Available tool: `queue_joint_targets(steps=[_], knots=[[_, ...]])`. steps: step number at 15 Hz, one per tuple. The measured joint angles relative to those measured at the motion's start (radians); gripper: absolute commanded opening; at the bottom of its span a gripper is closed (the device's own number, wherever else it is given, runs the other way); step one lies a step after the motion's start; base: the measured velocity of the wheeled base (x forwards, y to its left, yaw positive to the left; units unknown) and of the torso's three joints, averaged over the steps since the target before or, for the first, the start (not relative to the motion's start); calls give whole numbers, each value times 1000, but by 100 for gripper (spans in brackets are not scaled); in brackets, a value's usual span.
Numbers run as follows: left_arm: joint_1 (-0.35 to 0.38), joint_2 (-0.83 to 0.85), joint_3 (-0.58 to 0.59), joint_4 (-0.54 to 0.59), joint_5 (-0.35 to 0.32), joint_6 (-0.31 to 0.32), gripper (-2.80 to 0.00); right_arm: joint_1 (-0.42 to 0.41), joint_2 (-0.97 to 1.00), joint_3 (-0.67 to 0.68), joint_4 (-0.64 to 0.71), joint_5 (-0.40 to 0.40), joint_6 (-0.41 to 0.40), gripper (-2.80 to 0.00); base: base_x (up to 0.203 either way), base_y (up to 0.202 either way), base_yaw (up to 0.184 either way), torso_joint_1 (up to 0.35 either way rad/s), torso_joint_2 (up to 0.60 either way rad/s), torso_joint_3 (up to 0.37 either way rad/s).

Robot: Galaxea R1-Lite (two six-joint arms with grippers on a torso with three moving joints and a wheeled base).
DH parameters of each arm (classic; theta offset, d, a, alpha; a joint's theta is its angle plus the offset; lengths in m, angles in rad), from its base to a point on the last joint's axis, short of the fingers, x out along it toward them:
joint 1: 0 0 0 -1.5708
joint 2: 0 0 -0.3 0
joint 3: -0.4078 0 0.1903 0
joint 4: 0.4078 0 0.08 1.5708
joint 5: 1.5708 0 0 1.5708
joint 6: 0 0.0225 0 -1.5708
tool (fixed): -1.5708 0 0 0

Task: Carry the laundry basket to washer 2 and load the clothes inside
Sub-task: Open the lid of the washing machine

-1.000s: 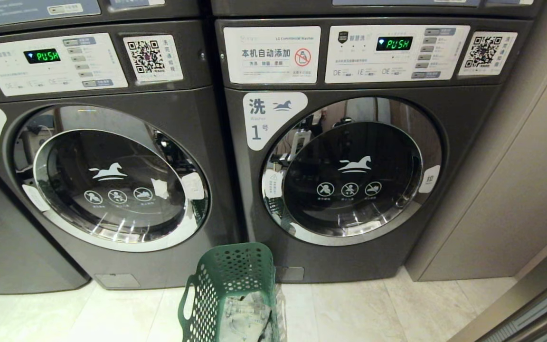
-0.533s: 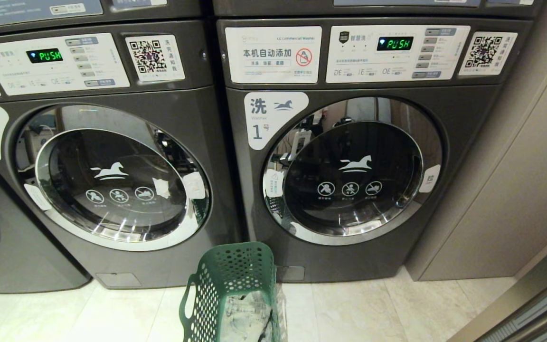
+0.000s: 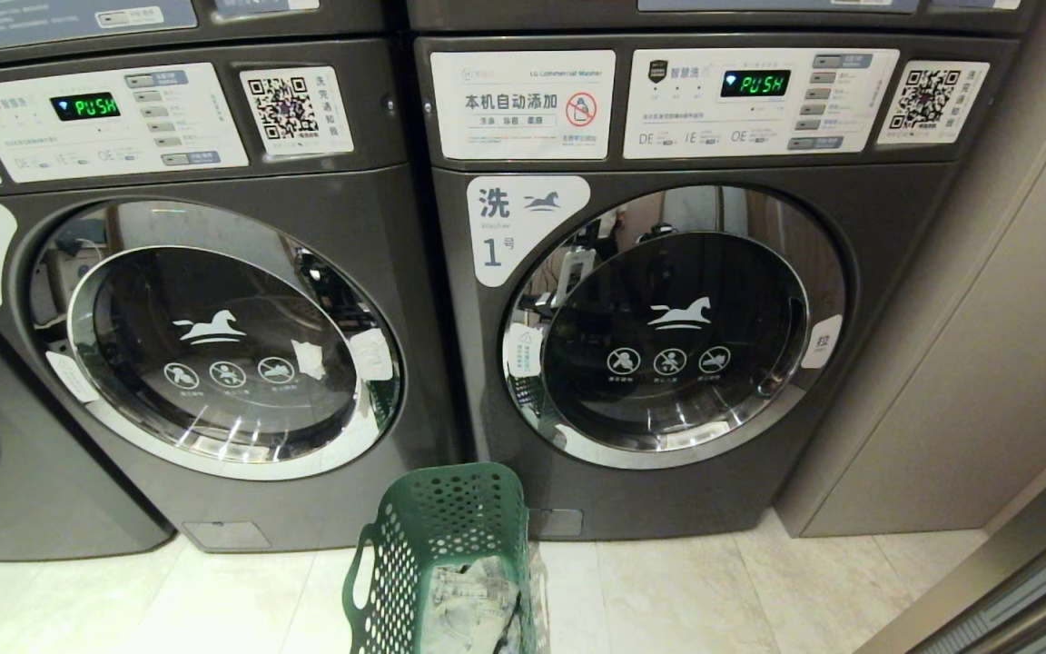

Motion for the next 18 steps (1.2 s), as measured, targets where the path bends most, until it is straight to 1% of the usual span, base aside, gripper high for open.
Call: queue_joint_targets(steps=[2, 12, 18], knots=[[0, 0, 0, 0, 0, 1, -280, 0, 0, 0, 0, -3, 10, -280, 0, 0, 0, 0, 0, 0], [0, 0, 0, 0, -2, 1, -280, 0, 0, 0, 0, -1, 1, -280, 0, 0, 0, 0, 0, 0], [0, 0, -1, 1, -1, 0, -280, 0, 0, 0, 0, 0, 0, -280, 0, 0, 0, 2, 4, -174]])
